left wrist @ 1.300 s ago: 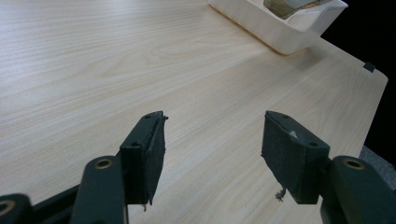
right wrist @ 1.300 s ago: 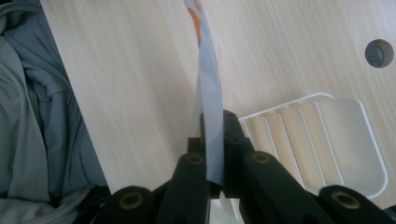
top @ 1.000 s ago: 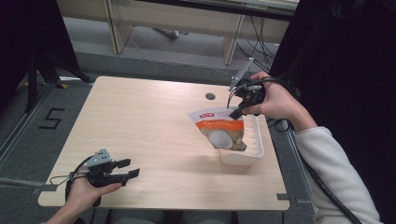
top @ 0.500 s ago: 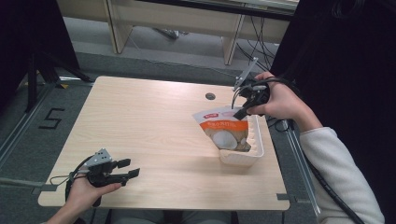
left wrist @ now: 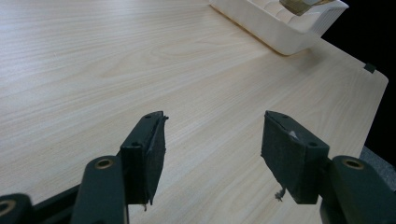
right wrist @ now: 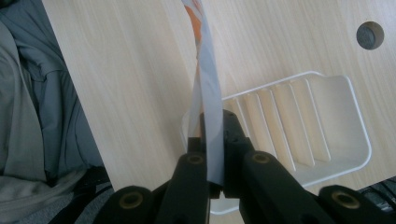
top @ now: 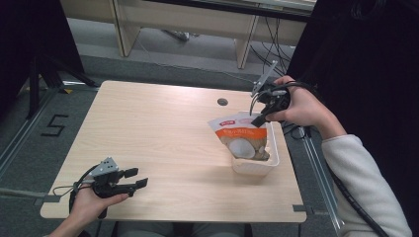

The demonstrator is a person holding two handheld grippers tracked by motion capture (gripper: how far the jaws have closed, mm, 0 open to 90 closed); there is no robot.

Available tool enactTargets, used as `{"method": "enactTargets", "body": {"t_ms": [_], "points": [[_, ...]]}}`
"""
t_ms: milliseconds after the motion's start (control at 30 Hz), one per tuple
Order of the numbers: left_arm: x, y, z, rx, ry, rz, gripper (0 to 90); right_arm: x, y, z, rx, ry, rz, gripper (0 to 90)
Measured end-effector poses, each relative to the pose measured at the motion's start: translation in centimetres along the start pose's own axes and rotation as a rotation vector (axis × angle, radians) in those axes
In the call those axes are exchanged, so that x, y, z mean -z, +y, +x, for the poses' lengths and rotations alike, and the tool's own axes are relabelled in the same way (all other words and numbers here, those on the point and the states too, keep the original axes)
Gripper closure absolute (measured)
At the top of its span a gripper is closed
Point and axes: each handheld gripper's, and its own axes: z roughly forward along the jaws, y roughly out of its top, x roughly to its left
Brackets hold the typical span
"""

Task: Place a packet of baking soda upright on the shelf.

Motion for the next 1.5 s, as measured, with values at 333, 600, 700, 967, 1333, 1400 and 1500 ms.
{"method": "enactTargets", "body": {"t_ms": [333,600,700,967,1333,1400,1500], "points": [[0.0,0.0,0.0,0.002,-0.001,0.000,38.9,0.3,-0.4,-0.1,0.028,0.000,0.003,90.0],[-0.1,0.0,0.0,0.010,-0.006,-0.005,38.9,0.4,-0.6,-0.1,0.026,-0.001,0.016,90.0],[-0.1,0.0,0.0,0.006,-0.004,-0.002,38.9,0.5,-0.8,-0.1,0.028,0.002,0.015,90.0],[-0.1,0.0,0.0,0.007,-0.005,-0.002,38.9,0.6,-0.9,0.1,0.030,0.003,0.030,90.0],[-0.1,0.0,0.0,0.009,-0.005,-0.002,38.8,0.3,-1.2,-0.1,0.061,0.012,0.055,90.0],[-0.1,0.0,0.0,0.010,-0.005,-0.002,38.8,0.2,-1.2,-0.2,0.068,0.010,0.061,90.0],[-0.1,0.0,0.0,0.010,-0.005,-0.002,38.8,0.1,-1.3,-0.2,0.072,0.016,0.064,90.0]]}}
